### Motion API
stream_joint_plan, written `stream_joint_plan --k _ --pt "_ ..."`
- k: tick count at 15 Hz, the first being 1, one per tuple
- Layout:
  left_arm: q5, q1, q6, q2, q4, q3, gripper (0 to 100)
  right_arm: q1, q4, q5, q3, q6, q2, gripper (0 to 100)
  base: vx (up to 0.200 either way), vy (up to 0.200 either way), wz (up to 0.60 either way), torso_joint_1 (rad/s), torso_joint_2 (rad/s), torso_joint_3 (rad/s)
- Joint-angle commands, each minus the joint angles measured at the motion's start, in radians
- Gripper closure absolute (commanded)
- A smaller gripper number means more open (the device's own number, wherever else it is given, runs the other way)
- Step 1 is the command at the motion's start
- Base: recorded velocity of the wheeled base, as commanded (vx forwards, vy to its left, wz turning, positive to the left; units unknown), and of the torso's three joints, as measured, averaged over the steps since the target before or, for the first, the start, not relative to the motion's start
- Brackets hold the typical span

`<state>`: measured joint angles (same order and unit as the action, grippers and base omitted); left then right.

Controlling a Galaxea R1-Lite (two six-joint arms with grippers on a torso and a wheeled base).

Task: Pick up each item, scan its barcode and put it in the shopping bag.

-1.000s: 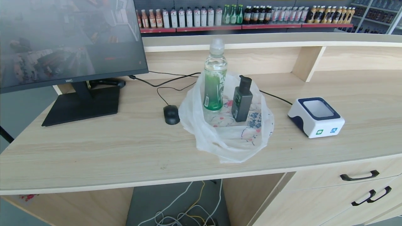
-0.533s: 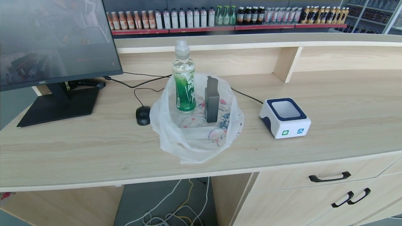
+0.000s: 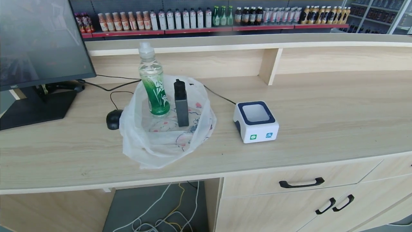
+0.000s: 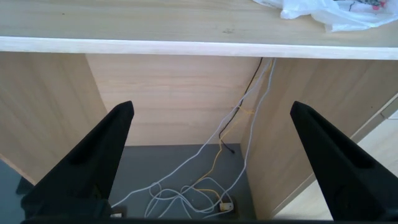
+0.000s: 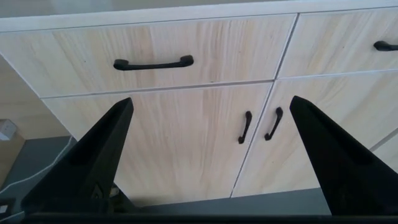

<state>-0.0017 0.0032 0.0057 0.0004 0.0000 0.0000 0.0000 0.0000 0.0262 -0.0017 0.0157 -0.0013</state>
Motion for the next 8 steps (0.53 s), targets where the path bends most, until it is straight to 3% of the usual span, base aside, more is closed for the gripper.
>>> stream_joint_plan --k 1,6,8 --pt "0.0 0.0 0.0 0.0 0.0 0.0 0 0.0 0.0 0.0 0.0 0.003 0.001 0 0.0 -0.2 0.0 0.012 -0.01 -0.002" --pt "0.0 0.0 0.0 0.0 0.0 0.0 0 0.0 0.0 0.0 0.0 0.009 0.001 0 0.0 -0.2 0.0 0.003 0.0 0.006" --pt "0.0 0.0 0.0 0.0 0.0 0.0 0 0.002 0.0 0.0 0.0 0.01 0.001 0 0.0 0.0 0.0 0.0 0.0 0.0"
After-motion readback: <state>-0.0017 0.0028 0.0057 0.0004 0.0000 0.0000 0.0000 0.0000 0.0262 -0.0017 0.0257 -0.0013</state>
